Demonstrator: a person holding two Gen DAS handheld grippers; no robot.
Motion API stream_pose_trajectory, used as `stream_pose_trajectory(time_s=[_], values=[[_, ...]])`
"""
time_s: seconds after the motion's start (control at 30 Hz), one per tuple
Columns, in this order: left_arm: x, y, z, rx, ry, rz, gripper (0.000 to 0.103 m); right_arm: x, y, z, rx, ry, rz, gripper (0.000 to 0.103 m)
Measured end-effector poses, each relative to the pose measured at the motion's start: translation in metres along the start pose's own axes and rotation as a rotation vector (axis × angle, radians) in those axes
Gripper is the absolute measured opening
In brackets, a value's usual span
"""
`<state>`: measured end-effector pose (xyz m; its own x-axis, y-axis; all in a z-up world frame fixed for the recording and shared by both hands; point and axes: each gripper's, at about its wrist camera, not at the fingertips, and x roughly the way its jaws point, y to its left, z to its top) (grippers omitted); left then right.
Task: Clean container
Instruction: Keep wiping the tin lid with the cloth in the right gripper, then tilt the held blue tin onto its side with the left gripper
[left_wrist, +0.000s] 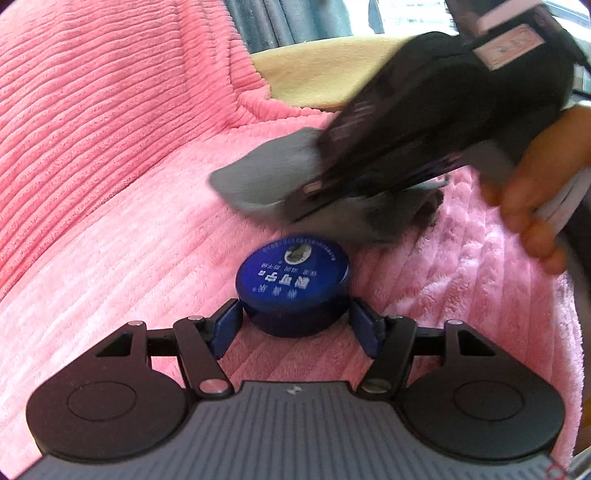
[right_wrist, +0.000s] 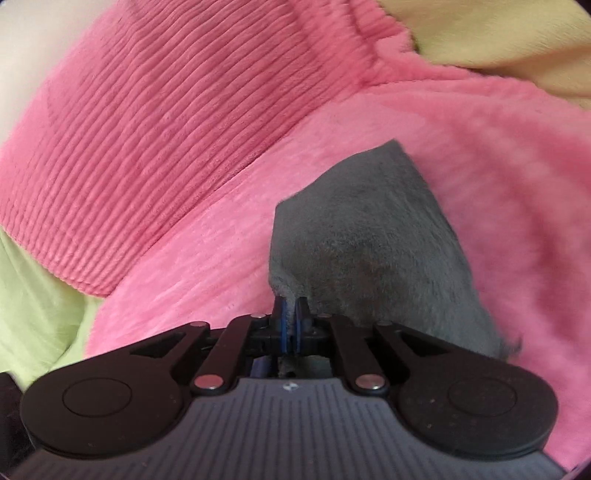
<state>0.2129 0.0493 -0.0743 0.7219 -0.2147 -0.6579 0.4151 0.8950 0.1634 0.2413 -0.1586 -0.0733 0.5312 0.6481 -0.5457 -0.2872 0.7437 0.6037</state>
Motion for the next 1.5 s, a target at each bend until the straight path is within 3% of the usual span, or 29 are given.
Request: stream_pose_trajectory(time_s=[0.1, 0.2, 0.33, 0.4, 0.5, 0.73, 1.03, 1.17, 1.37, 1.5], values=[[0.003, 0.013, 0.004, -0.045, 0.004, -0.045, 0.065, -0.017, -0.009, 0.002, 0.04, 0.029, 0.129, 0.005], [0.005, 0.026, 0.009, -0.112, 0.002, -0.087, 0.069, -0.018, -0.008, 0.002, 0.052, 0.069, 0.196, 0.005], [0.003, 0.022, 0.006, -0.111, -0.016, -0.076, 0.071, -0.006, 0.0, -0.001, 0.027, 0.169, 0.188, 0.005], [0.005, 0.024, 0.006, -0.105, -0.012, -0.068, 0.068, 0.001, 0.004, -0.003, 0.013, 0.222, 0.179, 0.005], [0.006, 0.025, 0.004, -0.084, -0.002, -0.057, 0.067, 0.008, 0.006, -0.005, -0.01, 0.236, 0.153, 0.002], [-0.002, 0.013, -0.003, -0.063, 0.01, -0.036, 0.067, 0.02, 0.014, -0.01, -0.087, 0.17, 0.102, 0.0], [-0.014, 0.002, -0.009, -0.054, 0.006, -0.028, 0.067, 0.029, -0.001, -0.002, -0.049, 0.039, 0.061, 0.0], [-0.015, 0.0, -0.009, -0.047, 0.0, -0.024, 0.067, 0.026, -0.005, 0.0, -0.054, 0.001, -0.03, 0.001], [-0.015, 0.004, -0.008, -0.066, 0.003, -0.038, 0.067, 0.007, -0.019, 0.001, 0.068, -0.009, 0.046, 0.001], [-0.02, 0.024, -0.003, -0.209, 0.052, -0.108, 0.068, -0.004, -0.02, 0.003, 0.098, -0.025, 0.131, 0.002]])
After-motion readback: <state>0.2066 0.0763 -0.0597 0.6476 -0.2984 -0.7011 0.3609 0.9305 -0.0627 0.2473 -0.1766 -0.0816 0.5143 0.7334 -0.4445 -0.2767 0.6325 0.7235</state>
